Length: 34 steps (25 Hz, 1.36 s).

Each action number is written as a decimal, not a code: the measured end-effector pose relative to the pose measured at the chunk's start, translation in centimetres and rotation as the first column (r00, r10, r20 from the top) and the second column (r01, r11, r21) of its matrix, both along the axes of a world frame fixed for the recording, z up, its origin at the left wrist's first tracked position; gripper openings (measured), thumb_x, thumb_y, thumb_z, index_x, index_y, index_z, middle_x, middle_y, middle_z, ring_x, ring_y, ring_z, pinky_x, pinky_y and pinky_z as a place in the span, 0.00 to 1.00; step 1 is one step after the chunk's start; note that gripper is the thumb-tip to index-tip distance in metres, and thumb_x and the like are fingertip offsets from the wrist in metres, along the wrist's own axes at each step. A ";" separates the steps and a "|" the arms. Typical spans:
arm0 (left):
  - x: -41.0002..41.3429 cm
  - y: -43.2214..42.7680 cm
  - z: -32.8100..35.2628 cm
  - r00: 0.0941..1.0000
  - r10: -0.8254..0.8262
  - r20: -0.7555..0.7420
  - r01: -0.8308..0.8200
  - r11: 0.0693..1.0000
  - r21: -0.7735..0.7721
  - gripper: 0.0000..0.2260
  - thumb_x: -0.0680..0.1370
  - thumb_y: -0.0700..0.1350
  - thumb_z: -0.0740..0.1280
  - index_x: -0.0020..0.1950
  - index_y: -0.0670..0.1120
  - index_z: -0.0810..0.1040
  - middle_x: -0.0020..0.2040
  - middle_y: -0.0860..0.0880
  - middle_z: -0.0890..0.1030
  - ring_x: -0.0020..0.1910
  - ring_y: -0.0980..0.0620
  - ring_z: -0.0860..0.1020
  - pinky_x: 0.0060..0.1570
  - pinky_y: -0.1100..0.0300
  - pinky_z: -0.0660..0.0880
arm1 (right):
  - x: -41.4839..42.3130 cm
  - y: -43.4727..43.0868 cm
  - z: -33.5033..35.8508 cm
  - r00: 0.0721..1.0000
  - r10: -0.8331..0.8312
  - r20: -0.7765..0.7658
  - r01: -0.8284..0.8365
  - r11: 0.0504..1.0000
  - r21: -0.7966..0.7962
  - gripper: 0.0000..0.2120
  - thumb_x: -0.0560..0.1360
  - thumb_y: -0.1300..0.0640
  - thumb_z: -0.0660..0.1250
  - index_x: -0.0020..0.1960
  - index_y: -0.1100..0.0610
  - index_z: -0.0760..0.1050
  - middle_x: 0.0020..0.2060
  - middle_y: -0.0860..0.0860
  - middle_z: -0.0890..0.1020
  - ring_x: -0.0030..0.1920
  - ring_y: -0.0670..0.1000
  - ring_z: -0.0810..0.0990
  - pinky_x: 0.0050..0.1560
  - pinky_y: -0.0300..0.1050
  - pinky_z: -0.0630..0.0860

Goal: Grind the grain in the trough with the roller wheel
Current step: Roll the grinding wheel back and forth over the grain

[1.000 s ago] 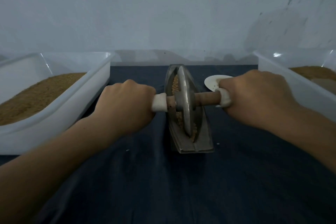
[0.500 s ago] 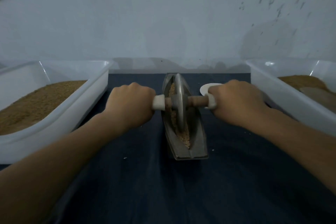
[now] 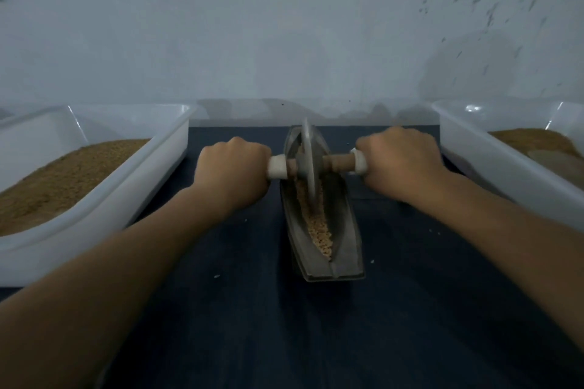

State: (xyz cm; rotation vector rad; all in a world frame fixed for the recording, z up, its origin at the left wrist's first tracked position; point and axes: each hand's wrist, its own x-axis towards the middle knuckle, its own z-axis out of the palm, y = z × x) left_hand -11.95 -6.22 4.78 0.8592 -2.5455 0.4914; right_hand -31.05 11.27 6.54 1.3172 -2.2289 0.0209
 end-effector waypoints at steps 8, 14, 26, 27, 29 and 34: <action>0.3 1.2 0.1 1.000 0.000 0.007 0.001 0.994 -0.107 0.06 0.73 0.49 0.69 0.39 0.52 0.73 0.31 0.52 0.66 0.28 0.49 0.67 0.29 0.58 0.61 | 0.7 1.2 -1.3 0.998 -0.007 -0.066 0.000 0.995 -0.100 0.12 0.72 0.45 0.69 0.37 0.47 0.70 0.26 0.43 0.66 0.25 0.47 0.63 0.28 0.37 0.54; -2.3 0.2 2.2 0.996 0.005 0.091 0.006 0.992 -0.122 0.02 0.75 0.49 0.67 0.46 0.52 0.78 0.35 0.51 0.69 0.32 0.47 0.71 0.32 0.56 0.65 | -1.6 -0.8 -1.7 0.990 -0.032 0.136 0.037 0.999 -0.039 0.05 0.76 0.47 0.66 0.43 0.47 0.74 0.35 0.47 0.75 0.32 0.50 0.69 0.31 0.42 0.62; -3.5 -0.7 1.8 0.997 0.061 0.045 -0.061 0.998 -0.002 0.04 0.77 0.47 0.65 0.48 0.50 0.79 0.41 0.48 0.77 0.40 0.44 0.78 0.36 0.54 0.68 | -1.1 -3.2 0.4 0.981 -0.093 0.171 0.091 0.996 0.022 0.03 0.77 0.50 0.68 0.47 0.49 0.76 0.45 0.50 0.81 0.42 0.54 0.76 0.38 0.46 0.70; -3.0 -0.6 1.5 0.998 0.047 0.039 -0.046 0.998 -0.031 0.03 0.76 0.47 0.66 0.47 0.51 0.79 0.39 0.49 0.76 0.38 0.44 0.77 0.34 0.55 0.67 | -1.1 -2.6 0.2 0.981 -0.086 0.172 0.082 0.996 0.033 0.03 0.77 0.50 0.68 0.45 0.48 0.75 0.42 0.49 0.80 0.39 0.53 0.75 0.37 0.45 0.69; -0.6 0.8 0.0 0.999 -0.025 -0.038 0.020 0.991 -0.134 0.04 0.71 0.48 0.69 0.38 0.52 0.74 0.30 0.53 0.66 0.26 0.50 0.66 0.28 0.59 0.59 | -0.4 0.2 -1.1 0.999 0.024 -0.028 -0.026 0.998 -0.053 0.06 0.71 0.49 0.68 0.37 0.46 0.71 0.30 0.44 0.71 0.27 0.47 0.65 0.28 0.39 0.59; 2.2 2.2 -1.2 0.999 -0.036 -0.038 0.033 0.996 -0.087 0.10 0.68 0.51 0.69 0.33 0.53 0.68 0.28 0.55 0.63 0.23 0.55 0.57 0.27 0.64 0.51 | 0.9 2.1 -0.4 0.972 0.105 -0.210 -0.120 0.991 -0.062 0.08 0.65 0.48 0.64 0.32 0.45 0.65 0.24 0.42 0.63 0.23 0.45 0.58 0.27 0.36 0.52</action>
